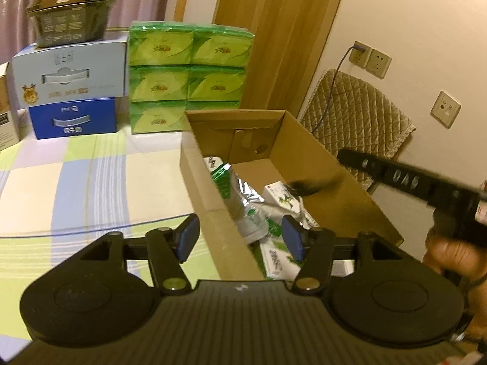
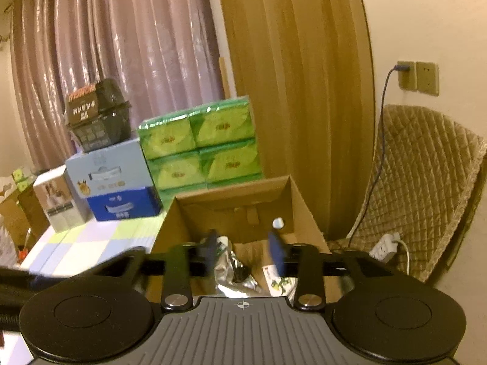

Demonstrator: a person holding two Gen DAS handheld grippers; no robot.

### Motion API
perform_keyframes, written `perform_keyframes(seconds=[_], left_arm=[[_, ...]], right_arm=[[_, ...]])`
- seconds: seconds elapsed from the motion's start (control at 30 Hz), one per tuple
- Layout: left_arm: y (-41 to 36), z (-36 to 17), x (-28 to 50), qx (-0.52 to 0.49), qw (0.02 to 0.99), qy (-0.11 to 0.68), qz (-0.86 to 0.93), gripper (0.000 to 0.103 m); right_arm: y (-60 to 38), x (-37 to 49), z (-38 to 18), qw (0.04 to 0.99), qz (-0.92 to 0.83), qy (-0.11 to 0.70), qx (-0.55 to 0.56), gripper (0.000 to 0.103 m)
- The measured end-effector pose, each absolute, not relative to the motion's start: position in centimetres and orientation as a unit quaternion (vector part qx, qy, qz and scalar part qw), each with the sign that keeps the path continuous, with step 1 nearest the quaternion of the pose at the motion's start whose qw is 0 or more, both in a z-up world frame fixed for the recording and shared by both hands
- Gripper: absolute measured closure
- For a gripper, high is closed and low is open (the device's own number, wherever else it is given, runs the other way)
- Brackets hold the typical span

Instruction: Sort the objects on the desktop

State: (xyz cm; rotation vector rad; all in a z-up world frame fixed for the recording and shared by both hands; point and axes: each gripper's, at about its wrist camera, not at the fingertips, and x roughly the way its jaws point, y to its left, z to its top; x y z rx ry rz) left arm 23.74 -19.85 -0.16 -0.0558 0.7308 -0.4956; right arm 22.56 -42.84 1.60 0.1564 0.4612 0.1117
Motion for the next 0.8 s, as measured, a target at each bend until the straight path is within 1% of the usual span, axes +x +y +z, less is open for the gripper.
perform_keyframes(seconds=[0.03, 0.07, 0.1, 0.13, 0.17, 0.2, 0.37, 0.4, 0.47, 0.5, 0.57, 0.63, 0.8], left_arm=[[-19.6, -0.2, 23.3, -0.027, 0.907, 0.349, -0.236, 0.038], [-19.4, -0.2, 22.8, -0.025, 0.910, 0.344, -0.232, 0.031], [-19.2, -0.1, 22.4, -0.023, 0.913, 0.339, -0.228, 0.027], [-19.1, -0.1, 21.9, -0.021, 0.914, 0.335, -0.226, 0.026], [-19.0, -0.1, 21.3, -0.021, 0.915, 0.333, -0.225, 0.023], [-18.9, 0.0, 20.8, -0.021, 0.916, 0.333, -0.224, 0.017], [-18.6, 0.2, 18.2, -0.022, 0.919, 0.328, -0.215, 0.003], [-18.5, 0.3, 17.7, -0.024, 0.921, 0.327, -0.212, 0.001], [-18.3, 0.5, 16.6, -0.025, 0.924, 0.322, -0.204, 0.001], [-18.3, 0.6, 16.1, -0.026, 0.925, 0.320, -0.201, 0.001], [-18.2, 0.8, 14.9, -0.024, 0.927, 0.318, -0.196, 0.001], [-18.2, 1.0, 13.8, -0.018, 0.928, 0.321, -0.190, 0.001], [-18.2, 1.2, 11.6, -0.020, 0.923, 0.341, -0.176, 0.001]], right_arm=[[-42.9, 22.3, 1.8, 0.969, 0.054, 0.226, 0.080, 0.058], [-43.0, 22.0, 1.9, 0.969, 0.053, 0.226, 0.080, 0.056], [-43.0, 21.7, 1.9, 0.969, 0.052, 0.227, 0.079, 0.056], [-43.1, 21.3, 2.0, 0.969, 0.051, 0.227, 0.080, 0.054], [-43.2, 20.8, 2.1, 0.969, 0.047, 0.227, 0.082, 0.052], [-43.3, 20.3, 2.1, 0.969, 0.045, 0.227, 0.086, 0.050], [-43.8, 16.9, 2.5, 0.969, 0.027, 0.221, 0.106, 0.029], [-43.8, 16.2, 2.5, 0.969, 0.026, 0.221, 0.107, 0.027], [-43.8, 14.6, 2.6, 0.968, 0.025, 0.227, 0.104, 0.018], [-43.6, 13.9, 2.6, 0.967, 0.024, 0.233, 0.099, 0.015], [-43.4, 12.5, 2.6, 0.966, 0.022, 0.244, 0.086, 0.006], [-43.4, 11.2, 2.7, 0.964, 0.018, 0.252, 0.078, 0.002], [-43.5, 8.3, 2.9, 0.958, 0.009, 0.277, 0.076, 0.002]])
